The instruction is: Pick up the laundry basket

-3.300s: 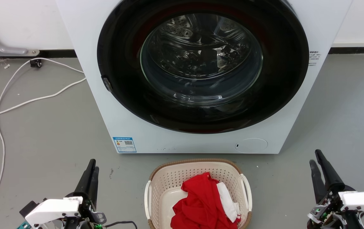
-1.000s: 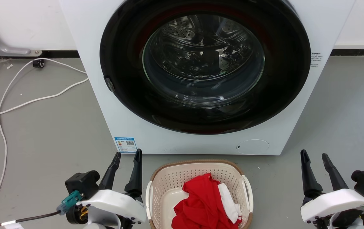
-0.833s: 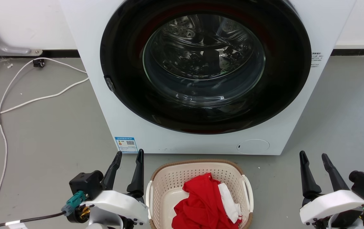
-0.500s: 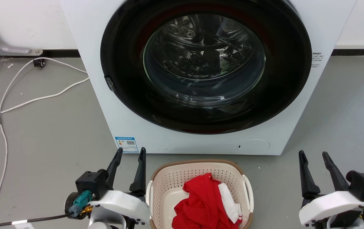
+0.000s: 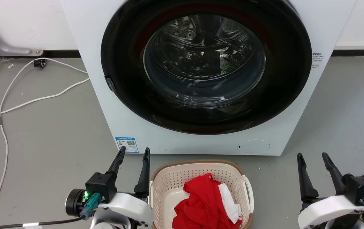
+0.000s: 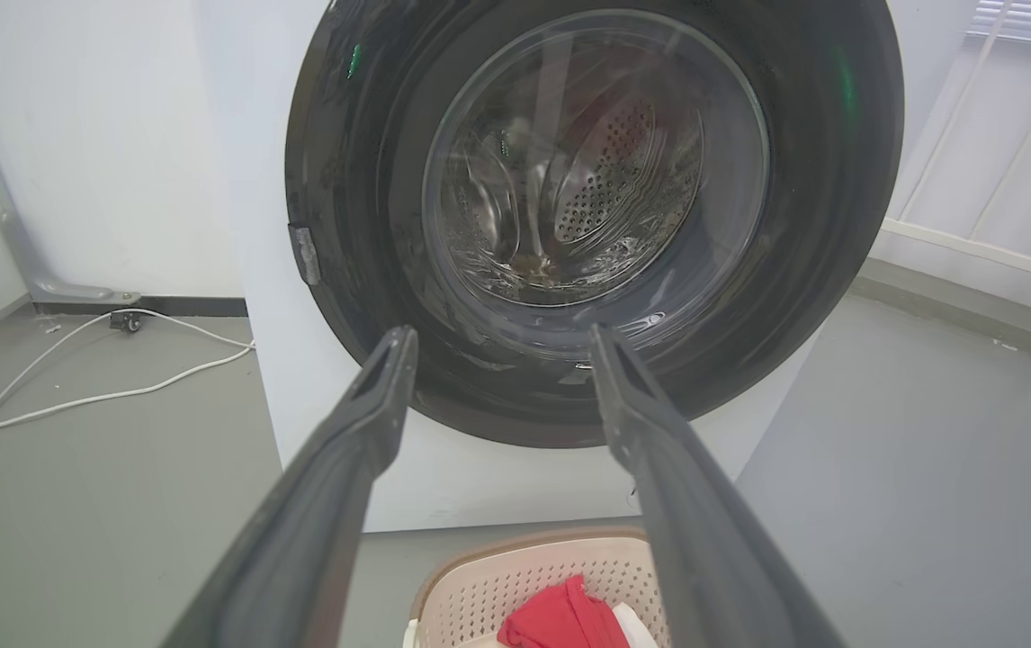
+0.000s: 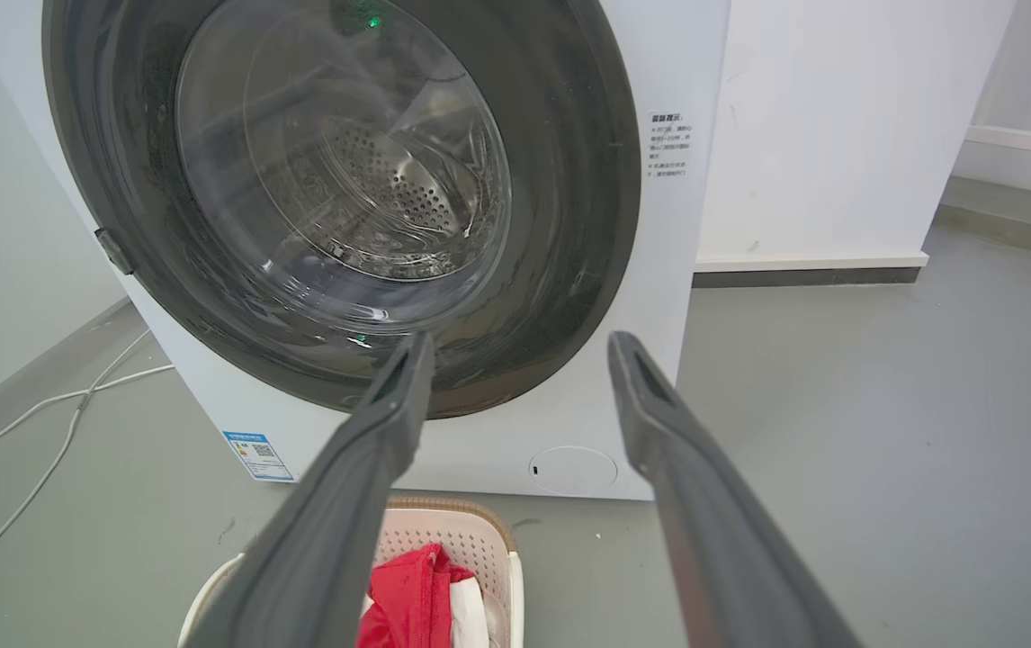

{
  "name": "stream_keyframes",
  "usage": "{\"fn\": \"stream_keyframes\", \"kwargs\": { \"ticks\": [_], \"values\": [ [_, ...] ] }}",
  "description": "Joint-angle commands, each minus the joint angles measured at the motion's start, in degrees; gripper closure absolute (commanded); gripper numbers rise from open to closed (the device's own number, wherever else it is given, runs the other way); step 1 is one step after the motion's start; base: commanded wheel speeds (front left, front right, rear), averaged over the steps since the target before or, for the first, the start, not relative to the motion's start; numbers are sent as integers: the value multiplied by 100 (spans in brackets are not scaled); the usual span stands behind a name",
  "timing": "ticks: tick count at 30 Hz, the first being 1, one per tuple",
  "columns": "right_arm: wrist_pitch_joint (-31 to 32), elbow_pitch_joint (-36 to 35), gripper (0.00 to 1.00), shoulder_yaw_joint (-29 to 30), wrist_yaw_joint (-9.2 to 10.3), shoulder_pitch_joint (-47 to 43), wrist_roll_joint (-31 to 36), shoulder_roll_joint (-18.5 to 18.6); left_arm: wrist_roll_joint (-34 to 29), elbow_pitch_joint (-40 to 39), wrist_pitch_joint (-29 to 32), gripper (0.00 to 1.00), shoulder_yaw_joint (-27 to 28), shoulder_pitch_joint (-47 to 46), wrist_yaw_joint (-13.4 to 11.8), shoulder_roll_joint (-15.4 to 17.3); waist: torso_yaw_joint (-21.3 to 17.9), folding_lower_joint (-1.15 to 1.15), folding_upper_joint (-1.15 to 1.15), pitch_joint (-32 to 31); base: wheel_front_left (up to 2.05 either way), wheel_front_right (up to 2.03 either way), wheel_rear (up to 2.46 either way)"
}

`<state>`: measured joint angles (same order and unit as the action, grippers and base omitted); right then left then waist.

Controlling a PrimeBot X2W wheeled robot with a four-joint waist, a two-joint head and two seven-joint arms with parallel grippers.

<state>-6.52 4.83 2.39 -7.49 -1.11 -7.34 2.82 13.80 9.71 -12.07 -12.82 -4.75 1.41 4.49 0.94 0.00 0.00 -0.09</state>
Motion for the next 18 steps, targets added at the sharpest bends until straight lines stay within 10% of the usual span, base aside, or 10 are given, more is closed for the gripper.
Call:
{"fn": "stream_keyframes", "kwargs": {
  "ticks": [1,18],
  "values": [
    [-36,-79,0,-3,1,-32,139,12,-135,-16,-51,0,-31,-83,-40,9,4,0,0,-1,0,0,0],
    [-66,-248,0,8,1,-214,641,11,-675,126,-238,0,-63,-42,3,-64,20,0,0,6,0,0,0]
  ]
}}
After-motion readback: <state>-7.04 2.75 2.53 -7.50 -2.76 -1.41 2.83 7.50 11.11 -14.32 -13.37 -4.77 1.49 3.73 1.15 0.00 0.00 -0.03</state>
